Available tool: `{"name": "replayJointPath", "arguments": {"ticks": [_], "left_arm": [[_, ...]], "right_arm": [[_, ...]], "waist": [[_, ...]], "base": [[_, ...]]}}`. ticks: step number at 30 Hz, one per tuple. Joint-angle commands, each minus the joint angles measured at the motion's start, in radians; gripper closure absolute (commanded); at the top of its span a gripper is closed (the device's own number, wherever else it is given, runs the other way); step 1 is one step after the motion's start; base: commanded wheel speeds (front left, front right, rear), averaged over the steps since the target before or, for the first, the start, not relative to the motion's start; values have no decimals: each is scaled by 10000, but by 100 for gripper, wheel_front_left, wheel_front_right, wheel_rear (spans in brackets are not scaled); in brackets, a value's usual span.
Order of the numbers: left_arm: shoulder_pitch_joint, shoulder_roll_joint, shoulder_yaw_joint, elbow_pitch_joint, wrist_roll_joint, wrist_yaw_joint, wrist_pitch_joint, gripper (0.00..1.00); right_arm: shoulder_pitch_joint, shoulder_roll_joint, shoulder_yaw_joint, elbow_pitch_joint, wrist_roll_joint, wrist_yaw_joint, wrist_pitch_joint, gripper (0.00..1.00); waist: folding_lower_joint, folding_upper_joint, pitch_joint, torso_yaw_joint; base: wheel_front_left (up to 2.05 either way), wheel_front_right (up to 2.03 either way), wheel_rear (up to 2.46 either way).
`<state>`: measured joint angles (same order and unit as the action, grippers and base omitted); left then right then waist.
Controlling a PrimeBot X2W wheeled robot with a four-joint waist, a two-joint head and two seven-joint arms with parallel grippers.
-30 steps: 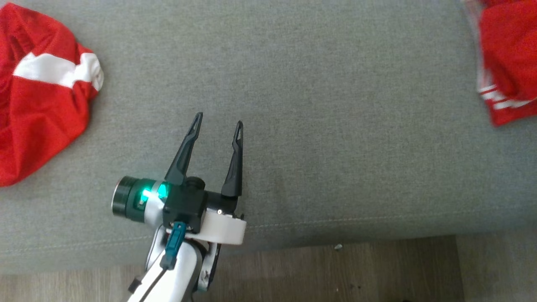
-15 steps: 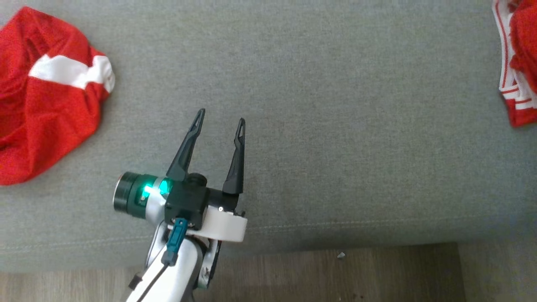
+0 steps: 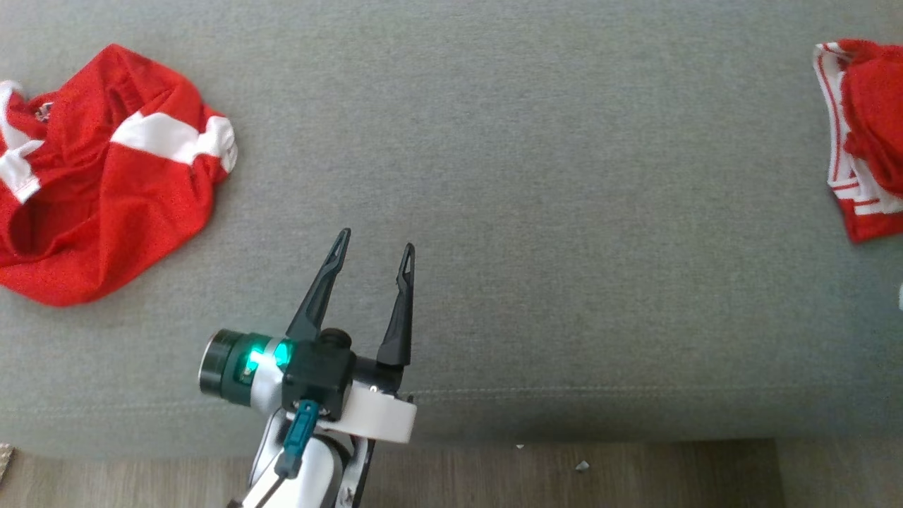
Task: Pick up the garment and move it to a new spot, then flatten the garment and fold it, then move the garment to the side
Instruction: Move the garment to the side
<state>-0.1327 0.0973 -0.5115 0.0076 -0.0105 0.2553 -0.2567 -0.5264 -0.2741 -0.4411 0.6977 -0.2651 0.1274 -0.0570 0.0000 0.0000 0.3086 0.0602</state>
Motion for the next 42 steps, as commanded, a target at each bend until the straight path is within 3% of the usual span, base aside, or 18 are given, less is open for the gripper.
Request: {"name": "replayJointPath", "arguments": {"ticks": [1, 10, 19, 20, 22, 23, 27, 32, 36, 39, 42], "left_arm": [[-126, 113, 237, -377, 5, 9, -51, 0], [-194, 76, 95, -332, 25, -69, -51, 0], [311, 85, 249, -320, -48, 164, -51, 0], [424, 93, 321, -346, -72, 232, -51, 0], [652, 115, 497, -426, -130, 367, -51, 0], [788, 124, 577, -460, -170, 412, -51, 0], [1287, 97, 935, -621, -389, 497, -51, 0], [1993, 12, 1718, -1112, -675, 583, -51, 0], [2866, 12, 2079, -1957, -617, 84, -51, 0], [3443, 0, 2278, -1969, -634, -226, -51, 0], [3761, 33, 2476, -1856, -511, -511, -51, 0]], "right_arm": [[-467, -256, 141, 32, -198, 33, -192, 100], [-1531, -287, 20, 2197, -1071, 33, 119, 100], [-285, 1085, 1474, 1875, -1313, 33, -842, 100], [45, 1334, 1764, 1723, -1335, 33, -977, 65], [704, 1826, 2355, 1439, -985, 33, -1339, 46], [1023, 1979, 2737, 1292, -729, 33, -1535, 0], [2150, 2208, 4824, 163, 1179, 33, -2024, 0], [3625, 1923, 6869, -3319, 3641, 33, -2043, 0], [4915, 1412, 6829, -5790, 4323, 33, -2045, 0], [5668, 1386, 6453, -5958, 4278, 33, -2045, 0], [6135, 1470, 6578, -5343, 4696, 33, -2046, 0]], "waist": [[0, 0, 30, 118], [0, 0, 264, 589], [0, 0, -641, 792], [0, 0, -839, 786], [0, 0, -1208, 753], [0, 0, -1373, 728], [0, 0, -1991, 610], [0, 0, -2524, 387], [0, 0, -3117, 126], [0, 0, -3365, 4], [0, 0, -3530, -99]], "base": [[0, 0, 0], [0, 0, 0], [0, 0, 0], [0, 0, 0], [0, 0, 0], [0, 0, 0], [0, 0, 0], [0, 0, 0], [0, 0, 0], [0, 0, 0], [0, 0, 0]]}}
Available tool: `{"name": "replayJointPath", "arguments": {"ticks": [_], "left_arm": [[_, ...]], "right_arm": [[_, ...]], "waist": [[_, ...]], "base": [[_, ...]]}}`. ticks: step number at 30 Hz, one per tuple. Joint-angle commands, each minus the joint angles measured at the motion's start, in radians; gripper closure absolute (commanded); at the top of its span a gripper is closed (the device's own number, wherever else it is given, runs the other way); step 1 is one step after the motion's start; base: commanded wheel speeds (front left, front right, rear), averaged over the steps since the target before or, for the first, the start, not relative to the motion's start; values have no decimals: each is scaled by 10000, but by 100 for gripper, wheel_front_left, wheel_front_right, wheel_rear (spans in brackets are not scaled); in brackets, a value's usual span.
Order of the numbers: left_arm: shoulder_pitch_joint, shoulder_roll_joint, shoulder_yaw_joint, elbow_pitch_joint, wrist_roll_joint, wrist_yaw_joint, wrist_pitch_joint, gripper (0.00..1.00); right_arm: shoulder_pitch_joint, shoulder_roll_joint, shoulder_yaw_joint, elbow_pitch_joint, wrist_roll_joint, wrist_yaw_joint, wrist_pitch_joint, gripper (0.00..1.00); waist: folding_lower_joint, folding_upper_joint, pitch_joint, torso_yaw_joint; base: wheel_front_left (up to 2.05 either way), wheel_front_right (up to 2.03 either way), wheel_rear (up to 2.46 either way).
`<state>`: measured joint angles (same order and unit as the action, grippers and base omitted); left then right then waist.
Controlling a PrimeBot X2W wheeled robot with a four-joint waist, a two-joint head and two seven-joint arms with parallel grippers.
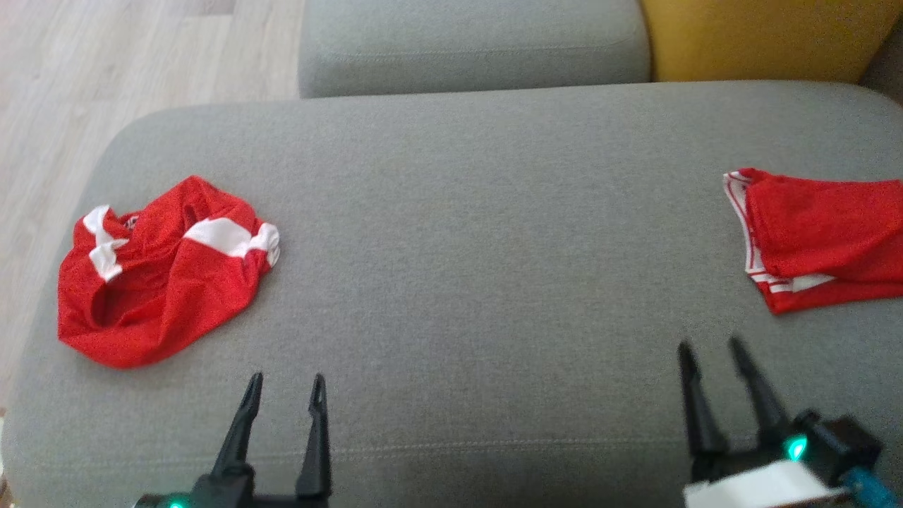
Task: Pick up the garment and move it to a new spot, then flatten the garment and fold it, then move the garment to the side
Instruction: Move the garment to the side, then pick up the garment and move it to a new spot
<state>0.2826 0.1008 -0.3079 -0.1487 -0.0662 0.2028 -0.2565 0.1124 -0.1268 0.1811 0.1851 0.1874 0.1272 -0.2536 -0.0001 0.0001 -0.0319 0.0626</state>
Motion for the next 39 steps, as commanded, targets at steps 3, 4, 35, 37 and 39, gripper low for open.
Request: {"name": "replayJointPath", "arguments": {"ticks": [3, 4, 35, 37, 39], "left_arm": [[-119, -60, 765, -175, 111, -38, -53, 0], [-53, -56, 808, -131, 203, -58, -53, 0], [-579, -341, 2365, 919, 166, -1353, -53, 0], [-606, -367, 2516, 998, 202, -1449, -53, 0], [-610, -386, 2687, 1056, 214, -1557, -53, 0]], "right_arm": [[-260, -14, 458, -227, 344, 35, -81, 0], [-285, -30, 511, -152, 296, 35, -81, 0], [-439, 440, 1224, 22, 291, 35, -81, 0], [-388, 499, 1256, -88, 343, 35, -82, 0], [-317, 538, 1273, -99, 329, 35, -82, 0]], "waist": [[1, -1, -231, -291], [1, -1, -260, -351], [1, -1, -459, 1132], [1, -1, -495, 1545], [1, -1, -519, 1901]], "base": [[0, 0, 0], [0, 0, 0], [0, 0, 0], [0, 0, 0], [0, 0, 0]]}}
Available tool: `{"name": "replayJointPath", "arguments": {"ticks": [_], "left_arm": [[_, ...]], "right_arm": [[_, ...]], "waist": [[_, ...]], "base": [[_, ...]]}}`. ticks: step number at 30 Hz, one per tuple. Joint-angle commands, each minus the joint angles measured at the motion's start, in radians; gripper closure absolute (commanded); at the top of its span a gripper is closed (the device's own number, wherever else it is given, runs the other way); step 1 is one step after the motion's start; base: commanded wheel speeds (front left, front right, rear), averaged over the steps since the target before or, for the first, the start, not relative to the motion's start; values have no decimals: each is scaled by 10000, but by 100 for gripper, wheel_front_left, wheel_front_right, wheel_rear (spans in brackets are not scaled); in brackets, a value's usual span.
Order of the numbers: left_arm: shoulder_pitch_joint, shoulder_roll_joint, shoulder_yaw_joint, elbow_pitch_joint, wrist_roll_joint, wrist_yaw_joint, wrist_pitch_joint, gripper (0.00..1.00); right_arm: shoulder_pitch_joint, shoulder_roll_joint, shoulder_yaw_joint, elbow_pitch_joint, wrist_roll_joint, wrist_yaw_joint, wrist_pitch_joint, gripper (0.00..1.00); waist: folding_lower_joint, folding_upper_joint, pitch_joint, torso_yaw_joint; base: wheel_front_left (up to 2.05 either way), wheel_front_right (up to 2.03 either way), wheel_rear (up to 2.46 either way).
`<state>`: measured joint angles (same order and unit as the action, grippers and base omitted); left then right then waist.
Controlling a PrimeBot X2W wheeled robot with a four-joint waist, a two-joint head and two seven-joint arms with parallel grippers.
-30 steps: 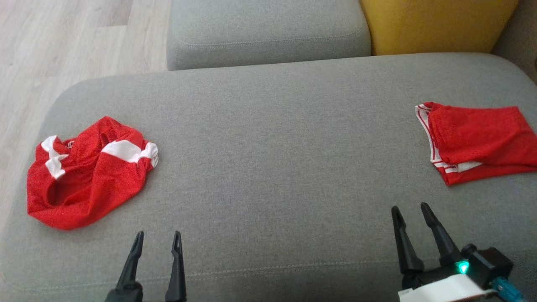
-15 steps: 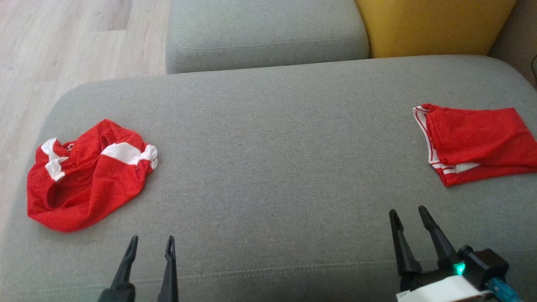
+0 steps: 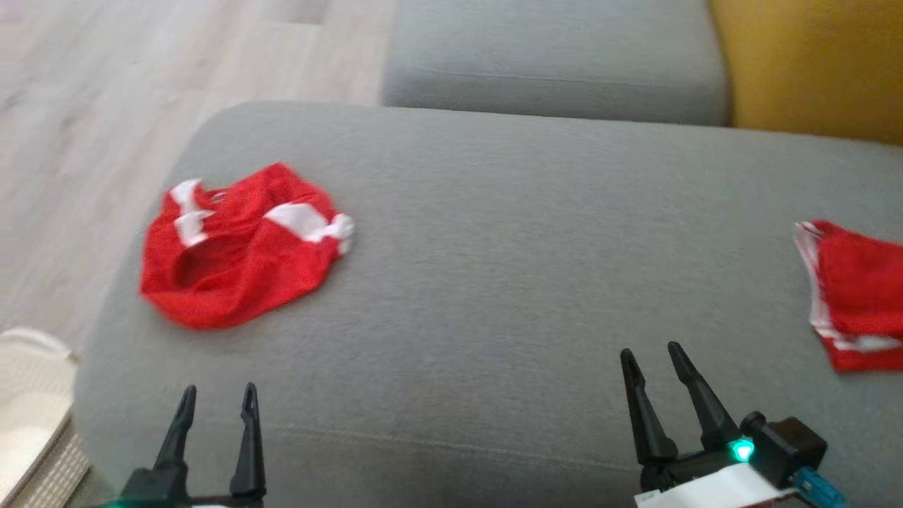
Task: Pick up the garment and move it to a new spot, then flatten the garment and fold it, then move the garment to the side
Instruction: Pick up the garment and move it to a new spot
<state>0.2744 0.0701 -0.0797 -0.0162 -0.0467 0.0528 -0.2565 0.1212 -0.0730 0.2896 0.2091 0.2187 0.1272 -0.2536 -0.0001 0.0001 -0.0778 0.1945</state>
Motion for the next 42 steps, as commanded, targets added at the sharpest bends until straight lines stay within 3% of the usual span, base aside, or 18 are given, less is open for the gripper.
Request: {"name": "replayJointPath", "arguments": {"ticks": [1, 12, 19, 26, 32, 38, 42], "left_arm": [[-530, -86, 478, -240, 26, -131, -53, 0], [-397, -132, 1217, -84, 128, -828, -53, 0], [-386, -170, 1528, -335, -44, -941, -53, 0], [-1951, -143, 1502, -670, 157, -1335, -53, 0], [-4189, -156, 1190, -691, 555, -731, -53, 0], [-6322, -130, 1173, 1162, 155, -743, -53, 0], [-7792, 33, 1360, 3754, -564, -1261, 3, 0]], "right_arm": [[-364, 13, 172, -315, 15, 35, -82, 0], [-215, 152, 206, -196, 257, 35, -82, 0], [-173, 177, 180, -171, 226, 35, -82, 0], [-327, -265, 85, -208, 6, 35, -82, 0], [-1183, -1211, 172, -458, -63, 35, -82, 0], [-1779, -1950, 219, -587, -122, 35, -82, 0], [-2207, -2091, 68, -595, -226, 35, -82, 0]], "waist": [[1, -1, -73, 770], [1, -1, -175, 2054], [1, -1, 1, 2198], [1, -1, 1105, 2071], [1, -1, 2555, 1566], [1, -1, 3591, 1124], [1, -1, 4147, 705]], "base": [[0, 0, 0], [0, 0, 0], [0, 0, 0], [0, 0, 0], [0, 0, 0], [0, 0, 0], [0, 0, 0]]}}
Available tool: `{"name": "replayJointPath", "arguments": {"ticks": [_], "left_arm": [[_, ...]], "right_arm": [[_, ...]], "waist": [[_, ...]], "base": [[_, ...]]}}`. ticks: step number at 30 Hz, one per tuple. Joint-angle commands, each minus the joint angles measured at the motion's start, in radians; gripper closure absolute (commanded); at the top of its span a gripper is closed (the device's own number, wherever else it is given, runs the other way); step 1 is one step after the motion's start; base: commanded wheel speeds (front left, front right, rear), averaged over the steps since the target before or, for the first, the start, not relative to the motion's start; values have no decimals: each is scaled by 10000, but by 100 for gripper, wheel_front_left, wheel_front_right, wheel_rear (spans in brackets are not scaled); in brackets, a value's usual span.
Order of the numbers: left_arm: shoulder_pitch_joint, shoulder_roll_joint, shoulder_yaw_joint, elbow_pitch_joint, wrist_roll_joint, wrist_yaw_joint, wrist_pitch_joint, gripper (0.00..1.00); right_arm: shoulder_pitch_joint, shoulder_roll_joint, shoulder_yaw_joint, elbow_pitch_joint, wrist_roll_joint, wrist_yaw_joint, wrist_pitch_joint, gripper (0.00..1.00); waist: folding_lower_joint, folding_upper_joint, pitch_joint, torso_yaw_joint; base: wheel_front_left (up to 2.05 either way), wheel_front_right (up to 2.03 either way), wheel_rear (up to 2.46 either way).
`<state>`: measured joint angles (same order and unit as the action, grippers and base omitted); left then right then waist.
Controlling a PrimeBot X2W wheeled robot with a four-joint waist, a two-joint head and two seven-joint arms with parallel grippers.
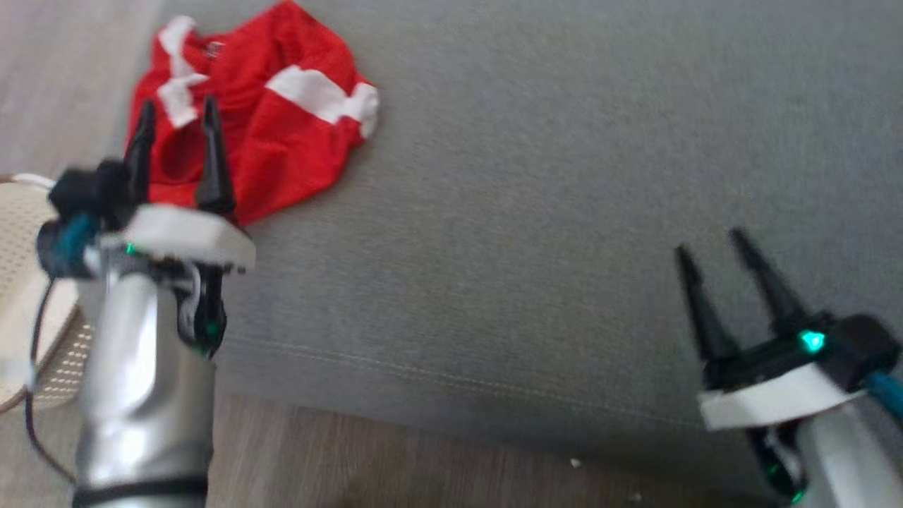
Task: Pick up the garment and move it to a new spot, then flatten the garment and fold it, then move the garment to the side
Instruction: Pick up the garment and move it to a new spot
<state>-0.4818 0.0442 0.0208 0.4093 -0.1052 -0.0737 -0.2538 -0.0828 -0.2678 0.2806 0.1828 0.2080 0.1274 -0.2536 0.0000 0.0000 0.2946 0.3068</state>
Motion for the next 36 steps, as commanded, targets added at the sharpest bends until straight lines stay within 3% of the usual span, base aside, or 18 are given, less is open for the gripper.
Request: {"name": "replayJointPath", "arguments": {"ticks": [1, 5, 10, 20, 21, 22, 29, 36], "left_arm": [[-648, 350, 394, 99, -159, -89, 101, 0], [-2403, 444, 347, 2661, -559, -237, 968, 0], [-3020, 430, 244, 4547, -701, -284, 925, 0], [-3848, 591, -279, 6919, -764, -456, 1013, 0], [-3924, 633, -333, 7028, -724, -456, 884, 70], [-3986, 682, -338, 7092, -721, -446, 695, 100], [-3949, 1012, -428, 6593, -565, -314, -39, 100], [-2691, 1221, -388, 3176, -256, -159, -76, 100]], "right_arm": [[-231, -127, -42, -273, -237, 33, -82, 0], [-222, -94, -759, -6, -847, 33, -82, 0], [-264, 193, -1070, 111, -1231, 33, -82, 0], [-511, 576, -903, 42, -1335, 33, -82, 0], [-542, 574, -892, 52, -1317, 33, -82, 0], [-572, 586, -889, 69, -1295, 33, -82, 0], [-653, 863, -888, 193, -1178, 33, -82, 0], [-728, 1411, -1027, 137, -1051, 33, -82, 0]], "waist": [[0, 0, 572, -498], [0, 0, 1186, -600], [0, 0, 1409, -895], [0, 0, 1938, -1138], [0, 0, 1945, -1151], [0, 0, 1920, -1167], [0, 0, 1340, -1304], [0, 0, 368, -1725]], "base": [[0, 0, 0], [0, 0, 0], [0, 0, 0], [0, 0, 0], [0, 0, 0], [0, 0, 0], [0, 0, 0], [0, 0, 0]]}}
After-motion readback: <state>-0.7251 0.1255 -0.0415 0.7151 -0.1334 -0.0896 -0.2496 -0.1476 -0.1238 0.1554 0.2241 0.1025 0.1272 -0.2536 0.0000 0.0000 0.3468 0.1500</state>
